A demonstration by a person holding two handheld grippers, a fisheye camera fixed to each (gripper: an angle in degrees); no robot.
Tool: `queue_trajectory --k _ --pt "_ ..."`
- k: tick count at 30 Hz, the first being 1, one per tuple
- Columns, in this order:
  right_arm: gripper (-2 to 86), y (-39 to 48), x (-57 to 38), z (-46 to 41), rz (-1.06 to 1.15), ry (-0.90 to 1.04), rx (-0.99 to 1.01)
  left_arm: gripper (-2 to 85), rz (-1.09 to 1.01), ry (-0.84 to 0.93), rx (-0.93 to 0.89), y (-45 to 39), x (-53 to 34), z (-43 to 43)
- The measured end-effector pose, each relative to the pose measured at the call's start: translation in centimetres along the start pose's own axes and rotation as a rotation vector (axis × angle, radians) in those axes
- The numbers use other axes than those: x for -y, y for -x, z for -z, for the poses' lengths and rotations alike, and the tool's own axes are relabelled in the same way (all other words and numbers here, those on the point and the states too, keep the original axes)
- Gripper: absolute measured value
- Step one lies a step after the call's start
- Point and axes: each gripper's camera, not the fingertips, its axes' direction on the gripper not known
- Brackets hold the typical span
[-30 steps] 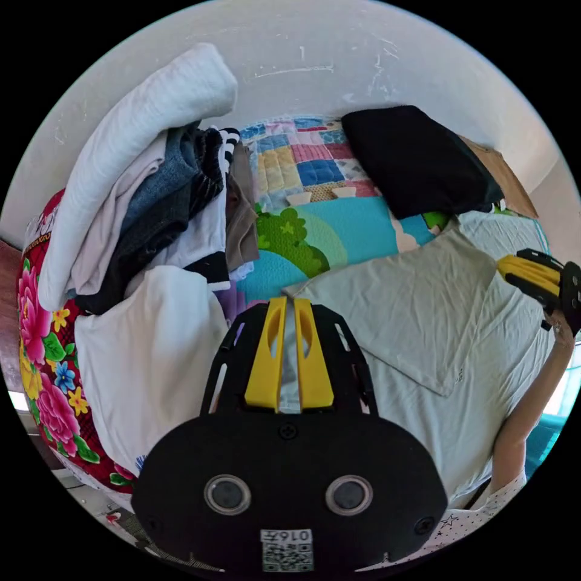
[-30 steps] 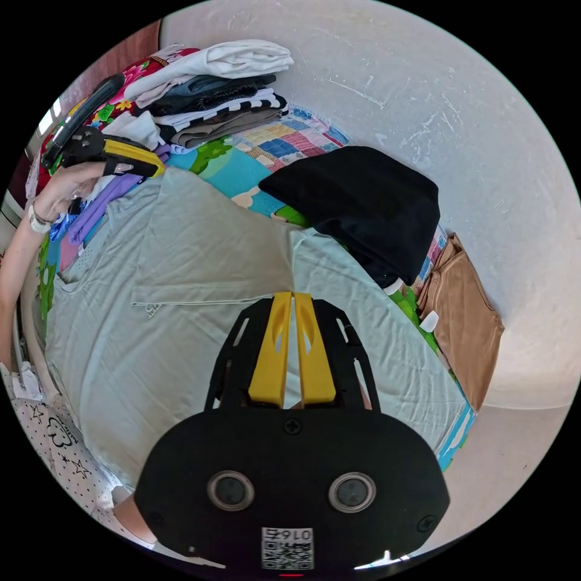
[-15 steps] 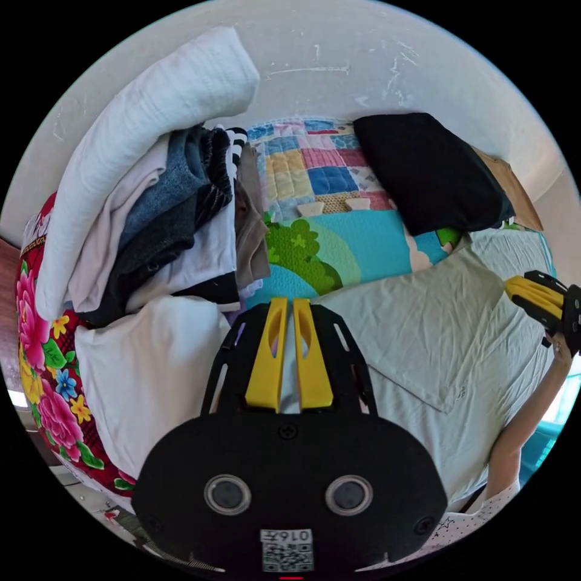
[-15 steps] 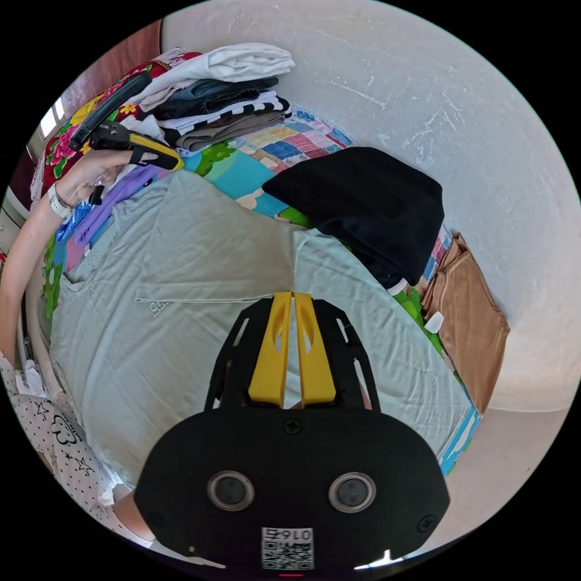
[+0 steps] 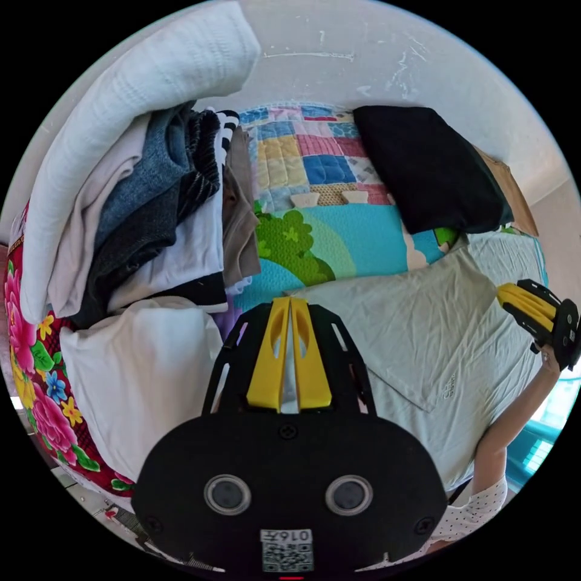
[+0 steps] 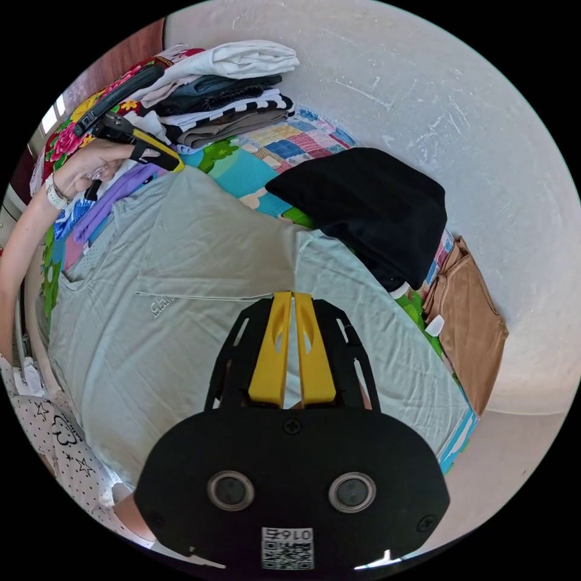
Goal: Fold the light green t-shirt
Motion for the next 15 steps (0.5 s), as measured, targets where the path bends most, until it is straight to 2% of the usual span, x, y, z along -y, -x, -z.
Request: queue_trajectory --k 5,10,15 --pt "0.0 0.1 0.2 -1.1 0.039 0.032 0.027 -1.0 0.003 -0.013 0.014 -0.3 0.3 0.5" --pt "0.0 -0.2 -0.5 -1.6 0.078 0.084 0.031 -1.0 0.015 -0.011 0.130 -0.8 0.2 2.1" --pt "-0.2 -3.9 -0.8 1.4 -0.154 -0.094 -0.037 -1.0 -0.079 -0.109 0.081 -3.8 -0.9 4.4"
